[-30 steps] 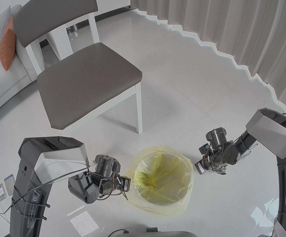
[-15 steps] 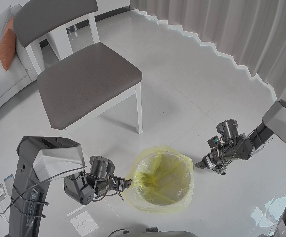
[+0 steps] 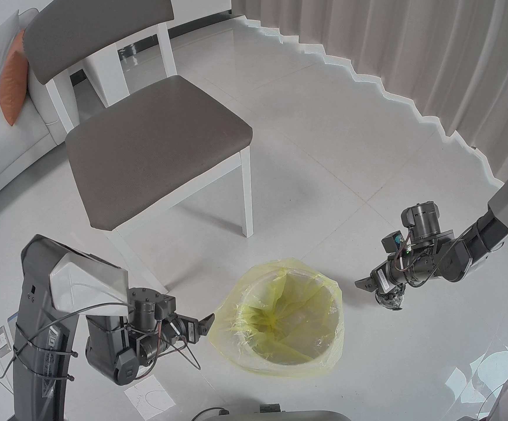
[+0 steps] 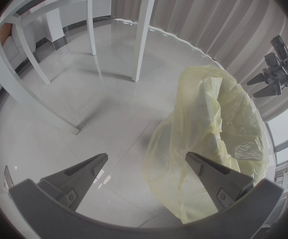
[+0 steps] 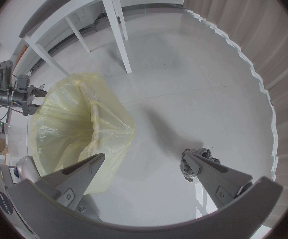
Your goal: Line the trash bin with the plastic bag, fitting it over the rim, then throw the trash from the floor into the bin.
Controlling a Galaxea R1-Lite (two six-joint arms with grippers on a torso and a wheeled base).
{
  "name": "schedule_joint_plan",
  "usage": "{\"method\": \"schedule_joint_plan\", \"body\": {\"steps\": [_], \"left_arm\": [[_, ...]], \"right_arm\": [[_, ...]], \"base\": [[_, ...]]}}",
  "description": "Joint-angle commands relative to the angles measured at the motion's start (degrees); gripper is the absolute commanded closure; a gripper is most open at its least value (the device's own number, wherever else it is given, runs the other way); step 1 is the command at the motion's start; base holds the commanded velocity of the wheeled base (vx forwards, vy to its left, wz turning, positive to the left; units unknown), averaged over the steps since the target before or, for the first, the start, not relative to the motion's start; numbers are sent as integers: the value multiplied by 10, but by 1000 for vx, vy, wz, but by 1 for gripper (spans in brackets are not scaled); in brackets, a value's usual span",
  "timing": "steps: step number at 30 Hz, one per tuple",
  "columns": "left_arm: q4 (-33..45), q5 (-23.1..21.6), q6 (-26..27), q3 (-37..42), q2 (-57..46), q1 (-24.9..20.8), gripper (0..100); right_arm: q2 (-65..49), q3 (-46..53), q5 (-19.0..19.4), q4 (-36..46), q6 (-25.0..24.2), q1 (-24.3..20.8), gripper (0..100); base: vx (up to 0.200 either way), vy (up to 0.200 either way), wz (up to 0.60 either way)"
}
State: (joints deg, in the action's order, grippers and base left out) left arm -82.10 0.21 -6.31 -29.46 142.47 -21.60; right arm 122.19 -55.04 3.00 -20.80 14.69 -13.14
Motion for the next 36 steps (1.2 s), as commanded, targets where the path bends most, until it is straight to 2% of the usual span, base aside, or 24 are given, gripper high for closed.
{"method": "schedule_joint_plan", "body": {"steps": [1, 8, 13, 20, 23, 30, 36], "left_arm": [[-79, -3, 19, 103, 18, -20, 0], [-75, 4, 43, 70, 50, -43, 0], [-24, 14, 53, 30, 47, -55, 0], [157, 42, 55, -111, 26, -78, 0], [201, 42, 54, -155, 26, -85, 0], [216, 41, 51, -192, 32, -86, 0], [215, 41, 49, -175, 28, -75, 0]], "right_arm": [[-21, 33, 1, -26, 1, 4, 0], [-38, 44, 1, -28, 1, 7, 0], [-42, 42, 11, -28, 10, 17, 0], [-42, 44, 17, -28, 15, 28, 0], [-42, 45, 17, -27, 17, 29, 0], [-41, 45, 18, -24, 24, 30, 0], [-35, 47, 25, -21, 24, 35, 0]], "base": [[0, 0, 0], [0, 0, 0], [0, 0, 0], [0, 0, 0], [0, 0, 0], [0, 0, 0], [0, 0, 0]]}}
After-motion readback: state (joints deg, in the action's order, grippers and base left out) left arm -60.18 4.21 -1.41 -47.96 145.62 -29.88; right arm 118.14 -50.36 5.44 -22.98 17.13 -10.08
